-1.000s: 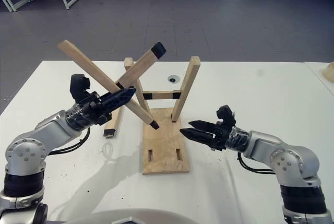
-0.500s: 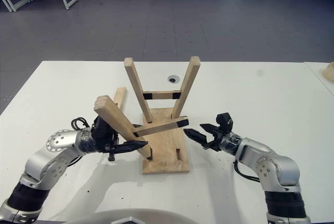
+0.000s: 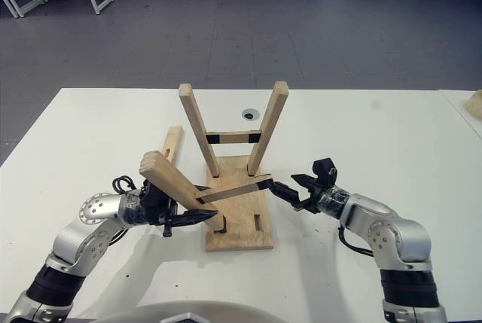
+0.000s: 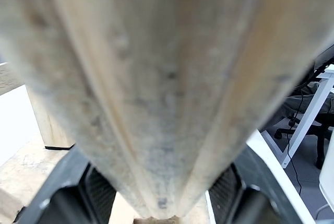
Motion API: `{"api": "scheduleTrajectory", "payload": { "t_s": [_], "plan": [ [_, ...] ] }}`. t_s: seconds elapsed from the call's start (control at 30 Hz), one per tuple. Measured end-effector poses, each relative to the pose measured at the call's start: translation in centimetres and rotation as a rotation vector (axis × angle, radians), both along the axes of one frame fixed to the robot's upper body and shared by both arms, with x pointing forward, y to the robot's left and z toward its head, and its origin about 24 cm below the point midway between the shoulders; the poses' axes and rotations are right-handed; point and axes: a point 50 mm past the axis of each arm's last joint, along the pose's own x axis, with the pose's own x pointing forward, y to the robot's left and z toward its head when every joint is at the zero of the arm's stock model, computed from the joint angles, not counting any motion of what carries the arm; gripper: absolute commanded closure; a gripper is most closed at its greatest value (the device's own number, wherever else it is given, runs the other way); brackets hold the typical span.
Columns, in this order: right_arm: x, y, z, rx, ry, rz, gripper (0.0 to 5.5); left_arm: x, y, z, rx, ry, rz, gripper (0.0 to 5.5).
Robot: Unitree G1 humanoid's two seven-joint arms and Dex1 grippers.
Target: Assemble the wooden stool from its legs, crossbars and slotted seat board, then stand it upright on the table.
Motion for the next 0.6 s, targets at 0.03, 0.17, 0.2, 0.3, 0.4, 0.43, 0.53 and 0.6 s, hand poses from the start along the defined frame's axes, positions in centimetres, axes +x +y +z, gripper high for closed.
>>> {"api": "scheduleTrajectory", "payload": {
  "t_s": [0.03, 0.17, 0.2, 0.3, 0.4, 0.43, 0.53, 0.6],
  "plan": [
    [0.0, 0.0, 0.0, 0.0, 0.0, 0.0, 0.01, 0.0, 0.2, 0.1, 0.006, -0.003, 0.002, 3.45],
    [-0.1, 0.1, -0.1, 0.001, 0.0, -0.001, 0.01, 0.2, 0.7, 0.2, 0.035, -0.015, 0.002, 3.45],
    [-0.1, 0.2, -0.2, 0.004, 0.0, -0.001, 0.01, 0.2, 0.8, 0.1, 0.052, -0.009, 0.0, 3.45],
    [-0.1, 0.3, -0.2, 0.002, -0.002, -0.002, 0.01, 0.2, 0.9, 0.1, 0.059, -0.009, -0.002, 3.45],
    [-0.1, 0.3, -0.2, 0.0, -0.003, -0.003, 0.01, 0.2, 1.0, -0.1, 0.067, -0.013, -0.003, 3.45],
    [-0.1, 0.3, -0.2, -0.001, -0.004, -0.003, 0.01, 0.2, 1.1, -0.2, 0.071, -0.023, -0.006, 3.45],
    [0.0, 0.4, -0.3, 0.0, -0.006, 0.003, 0.01, 0.2, 0.8, -0.7, 0.073, -0.06, -0.026, 3.45],
    [0.0, 0.7, -0.4, 0.0, -0.003, 0.017, 0.01, 0.3, 0.5, -1.0, 0.067, -0.084, -0.045, 3.45]
  ]
}}
